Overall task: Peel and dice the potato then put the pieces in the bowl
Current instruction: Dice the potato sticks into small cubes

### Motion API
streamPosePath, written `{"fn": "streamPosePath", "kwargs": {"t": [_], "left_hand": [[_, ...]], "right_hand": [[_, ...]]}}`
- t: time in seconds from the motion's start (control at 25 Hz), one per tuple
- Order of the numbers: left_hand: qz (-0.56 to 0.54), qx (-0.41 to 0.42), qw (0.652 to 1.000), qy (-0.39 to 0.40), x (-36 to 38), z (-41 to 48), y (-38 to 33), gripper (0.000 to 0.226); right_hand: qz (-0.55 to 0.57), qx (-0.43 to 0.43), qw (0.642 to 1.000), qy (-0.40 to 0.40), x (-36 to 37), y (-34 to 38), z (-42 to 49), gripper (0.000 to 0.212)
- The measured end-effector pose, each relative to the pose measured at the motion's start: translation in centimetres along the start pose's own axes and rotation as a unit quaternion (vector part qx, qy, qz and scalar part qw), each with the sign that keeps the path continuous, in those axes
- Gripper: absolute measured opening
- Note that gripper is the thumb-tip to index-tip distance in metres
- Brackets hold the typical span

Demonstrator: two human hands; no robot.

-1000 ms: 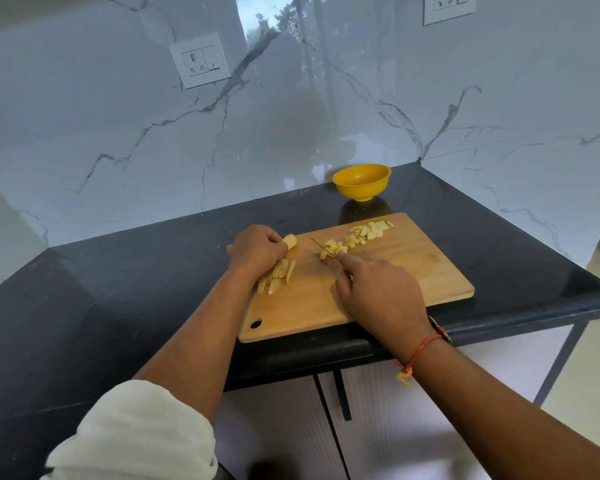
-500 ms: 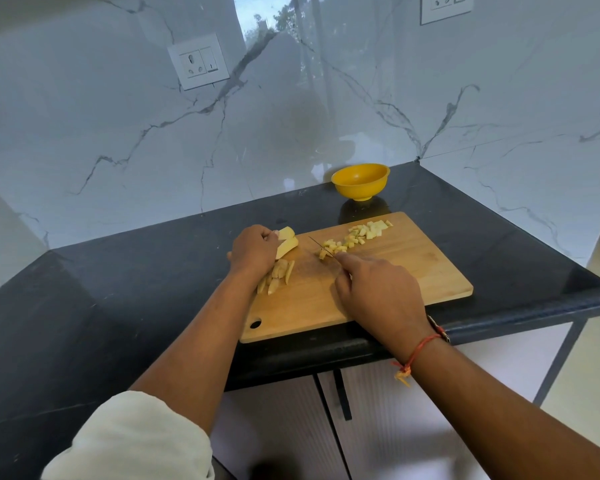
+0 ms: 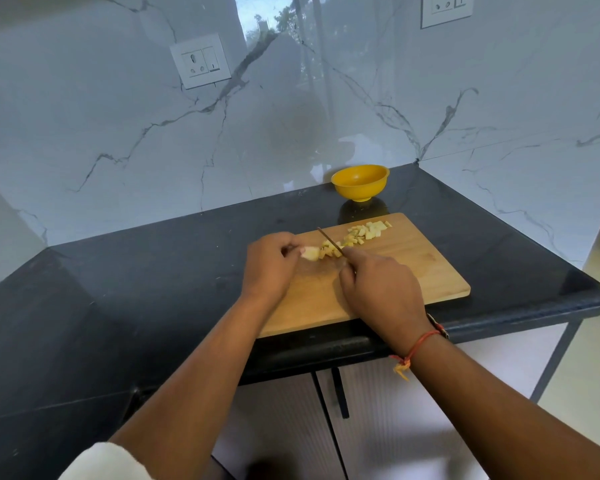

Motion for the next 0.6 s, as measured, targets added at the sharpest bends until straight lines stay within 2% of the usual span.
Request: {"fn": "streamPosePath", "kwargs": {"t": [0.16,0.32,0.48,0.6], "left_hand": [[0.046,0.044,0.997,0.036,0.7,-2.2,-0.9,0.015],[0.062,0.028,0.994,0.080,0.5,-2.8,-0.5,0.009],[0.103,0.032,0.993,0.057,0.3,-2.4,-0.3,0.015],[0.140,0.010,0.988,0.067,0.8,-2.1,0.1,0.017]], "right_hand": [[-0.002,-0.015,1.000,0.015,-0.1,0.1,0.1,0.037],[-0.007,-0.019,0.997,0.074,-0.1,0.1,0.7,0.040],[0.008,-0.025,0.989,0.145,0.0,0.1,1.5,0.037],[0.002,-0.008,0.989,0.150,0.2,-0.1,1.8,0.037]]}}
Point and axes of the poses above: each hand's wrist, its own z-axis towards the middle knuckle, its own x-axis out of the palm, y = z × x, the point moved 6 cm from there along z, towards the middle knuckle, and after that the axes turned 13 degrees about -z, right-handed, at the moved point
